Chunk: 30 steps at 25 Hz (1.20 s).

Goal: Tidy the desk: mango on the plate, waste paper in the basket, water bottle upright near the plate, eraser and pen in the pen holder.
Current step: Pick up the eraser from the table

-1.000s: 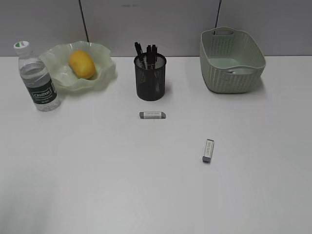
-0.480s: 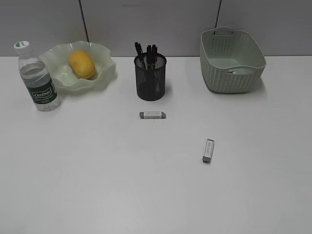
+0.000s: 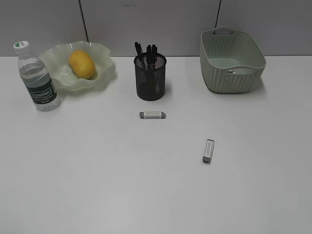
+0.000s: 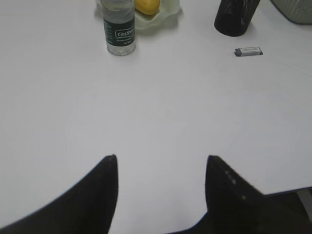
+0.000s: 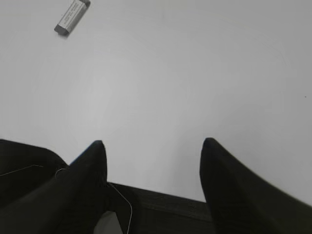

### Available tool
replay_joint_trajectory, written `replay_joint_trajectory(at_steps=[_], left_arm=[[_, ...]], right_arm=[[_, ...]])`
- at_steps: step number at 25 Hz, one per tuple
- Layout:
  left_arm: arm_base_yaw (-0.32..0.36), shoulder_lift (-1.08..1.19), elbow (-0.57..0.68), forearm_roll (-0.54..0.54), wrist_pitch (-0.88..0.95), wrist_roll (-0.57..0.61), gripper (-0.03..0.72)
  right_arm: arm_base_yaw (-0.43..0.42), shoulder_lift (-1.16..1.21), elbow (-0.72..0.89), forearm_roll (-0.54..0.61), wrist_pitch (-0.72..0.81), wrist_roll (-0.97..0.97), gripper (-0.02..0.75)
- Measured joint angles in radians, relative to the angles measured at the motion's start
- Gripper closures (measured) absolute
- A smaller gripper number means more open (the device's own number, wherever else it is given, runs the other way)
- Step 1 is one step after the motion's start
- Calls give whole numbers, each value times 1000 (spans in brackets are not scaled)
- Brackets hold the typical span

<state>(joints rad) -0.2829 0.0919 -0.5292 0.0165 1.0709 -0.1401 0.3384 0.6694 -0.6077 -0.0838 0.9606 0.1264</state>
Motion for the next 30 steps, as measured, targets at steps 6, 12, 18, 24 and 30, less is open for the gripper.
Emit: replay_joint_trajectory(at_steps=[6,12,18,24,30], left_arm=[[0,0,0,-8,-2,70,267],[0,0,0,-5,-2,81,274],[0,0,0,-16,-2,82,274],[0,0,0,-16,-2,83,285],[0,0,0,-5,-2,83,291]], right_arm=[[0,318,-98,95,-73,21,255],[0,654,-234,229,-101,28,255],[0,937,-385,263,-130,110,255],[40,1120,-537,263,-151,181,272],[95,1254,-634,192,-164,321,279]])
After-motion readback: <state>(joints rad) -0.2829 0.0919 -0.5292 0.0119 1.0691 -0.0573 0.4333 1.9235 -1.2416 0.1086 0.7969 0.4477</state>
